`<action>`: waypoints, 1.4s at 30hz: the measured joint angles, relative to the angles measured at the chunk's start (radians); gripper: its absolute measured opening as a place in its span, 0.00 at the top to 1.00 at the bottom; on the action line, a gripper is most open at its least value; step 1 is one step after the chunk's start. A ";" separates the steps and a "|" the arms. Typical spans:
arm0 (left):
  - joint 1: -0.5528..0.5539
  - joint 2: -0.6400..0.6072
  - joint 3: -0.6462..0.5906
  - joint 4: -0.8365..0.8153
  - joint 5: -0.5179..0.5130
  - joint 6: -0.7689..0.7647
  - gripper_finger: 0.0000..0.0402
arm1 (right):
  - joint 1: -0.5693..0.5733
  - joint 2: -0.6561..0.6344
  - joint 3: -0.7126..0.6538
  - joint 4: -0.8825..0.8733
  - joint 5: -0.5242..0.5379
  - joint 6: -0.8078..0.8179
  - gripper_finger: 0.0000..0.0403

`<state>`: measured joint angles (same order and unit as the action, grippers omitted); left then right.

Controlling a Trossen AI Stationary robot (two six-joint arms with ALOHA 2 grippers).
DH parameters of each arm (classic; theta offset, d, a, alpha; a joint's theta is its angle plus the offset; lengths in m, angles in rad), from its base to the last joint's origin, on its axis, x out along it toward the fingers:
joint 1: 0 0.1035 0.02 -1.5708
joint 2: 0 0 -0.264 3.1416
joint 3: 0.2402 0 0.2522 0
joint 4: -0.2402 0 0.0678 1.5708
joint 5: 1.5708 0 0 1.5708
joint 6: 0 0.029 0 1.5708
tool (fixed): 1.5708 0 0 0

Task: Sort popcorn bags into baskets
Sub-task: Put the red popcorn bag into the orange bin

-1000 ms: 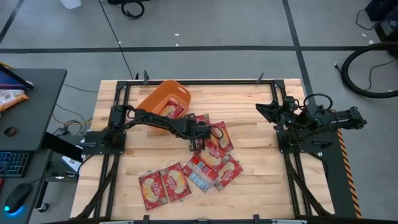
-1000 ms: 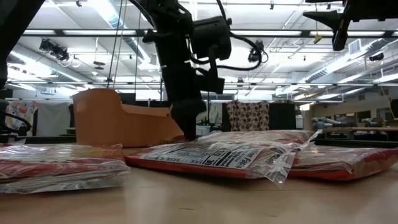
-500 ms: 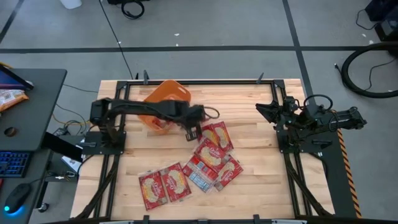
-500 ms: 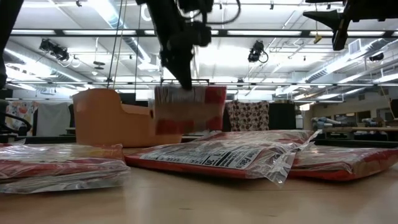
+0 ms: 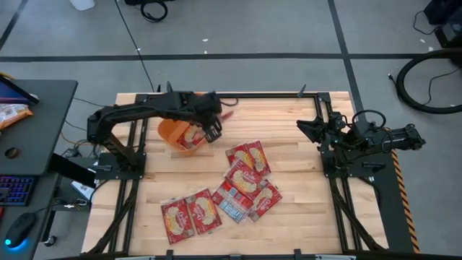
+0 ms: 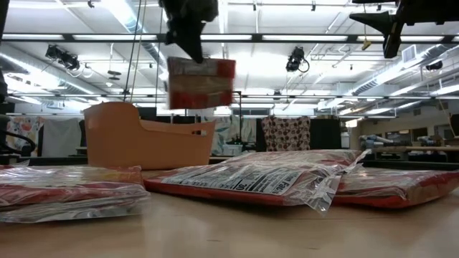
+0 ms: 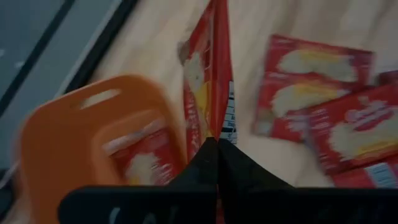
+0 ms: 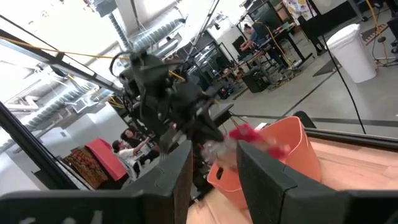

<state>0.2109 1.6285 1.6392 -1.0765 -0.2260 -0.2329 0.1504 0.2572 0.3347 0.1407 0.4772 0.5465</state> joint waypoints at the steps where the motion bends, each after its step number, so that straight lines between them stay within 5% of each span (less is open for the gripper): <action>1: 0.011 -0.007 0.009 -0.030 -0.006 -0.003 1.00 | 0.000 0.000 0.000 0.001 0.000 0.000 0.68; 8: 0.088 -0.016 -0.025 -0.179 -0.033 -0.026 1.00 | 0.000 0.000 0.000 0.000 0.000 -0.001 0.68; 23: 0.264 -0.014 -0.396 0.051 -0.081 -0.025 0.95 | 0.000 0.000 0.000 0.004 0.001 0.000 0.68; 33: 0.137 -0.014 -0.396 0.107 0.063 -0.049 0.61 | 0.000 0.000 0.000 0.004 0.001 0.000 0.68; 42: -0.091 -0.013 -0.396 0.277 0.101 -0.021 0.57 | 0.000 0.000 0.000 0.003 0.006 -0.005 0.68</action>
<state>0.1199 1.6157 1.2430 -0.7995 -0.1249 -0.2543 0.1501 0.2569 0.3347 0.1436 0.4828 0.5419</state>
